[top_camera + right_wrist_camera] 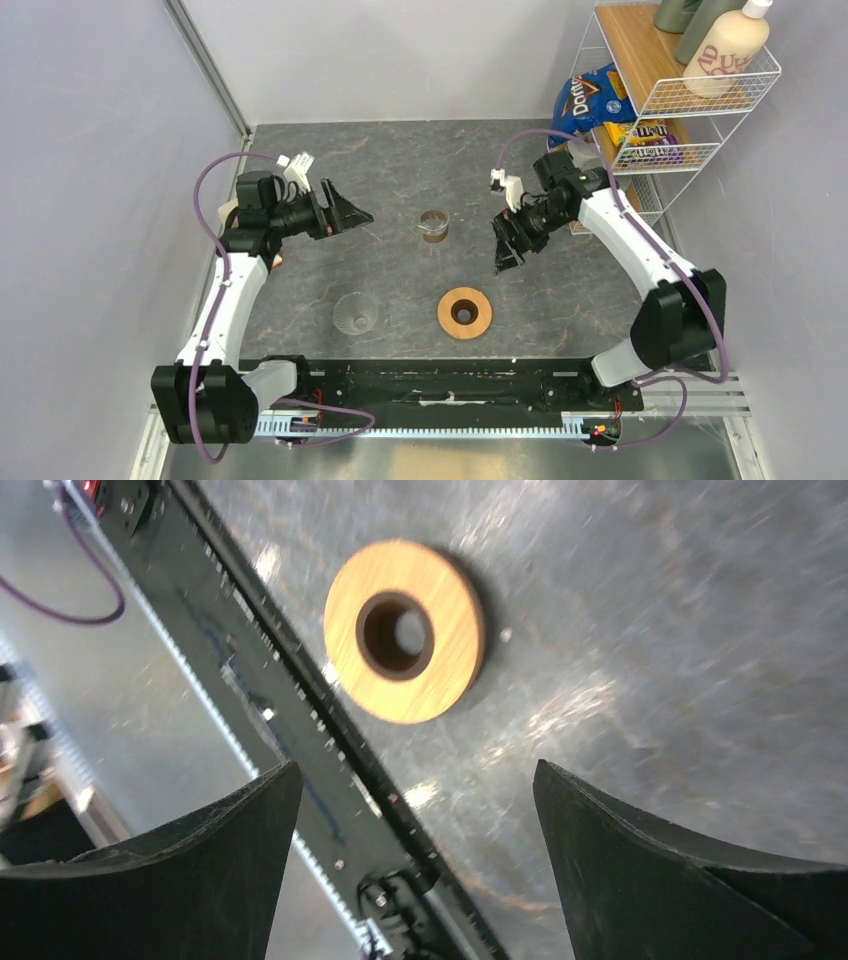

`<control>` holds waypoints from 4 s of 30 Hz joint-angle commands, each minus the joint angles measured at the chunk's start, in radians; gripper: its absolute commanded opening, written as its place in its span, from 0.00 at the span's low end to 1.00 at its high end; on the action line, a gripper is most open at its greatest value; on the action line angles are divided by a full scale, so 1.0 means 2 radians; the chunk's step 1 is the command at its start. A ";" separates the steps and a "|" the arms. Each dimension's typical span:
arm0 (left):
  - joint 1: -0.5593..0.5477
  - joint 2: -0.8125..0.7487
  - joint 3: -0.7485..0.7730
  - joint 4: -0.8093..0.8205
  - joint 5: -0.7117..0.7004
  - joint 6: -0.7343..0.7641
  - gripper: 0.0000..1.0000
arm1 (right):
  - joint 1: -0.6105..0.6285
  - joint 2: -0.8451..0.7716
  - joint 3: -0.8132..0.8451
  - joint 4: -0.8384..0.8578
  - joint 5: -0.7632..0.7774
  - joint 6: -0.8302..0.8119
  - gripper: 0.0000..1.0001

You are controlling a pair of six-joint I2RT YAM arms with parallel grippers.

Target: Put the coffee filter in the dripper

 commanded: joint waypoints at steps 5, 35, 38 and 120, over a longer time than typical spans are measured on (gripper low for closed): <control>-0.001 -0.011 0.048 0.014 0.013 0.015 0.93 | -0.002 0.095 -0.034 -0.020 -0.097 -0.019 0.86; 0.000 -0.041 0.075 -0.054 -0.010 0.060 0.90 | 0.019 0.267 -0.067 0.095 -0.148 0.048 0.50; -0.001 -0.042 0.074 -0.057 -0.010 0.062 0.90 | 0.019 0.262 -0.071 0.097 -0.151 0.045 0.44; 0.000 0.030 0.144 -0.082 -0.012 0.128 0.87 | -0.046 0.249 -0.079 0.794 -0.297 0.709 0.04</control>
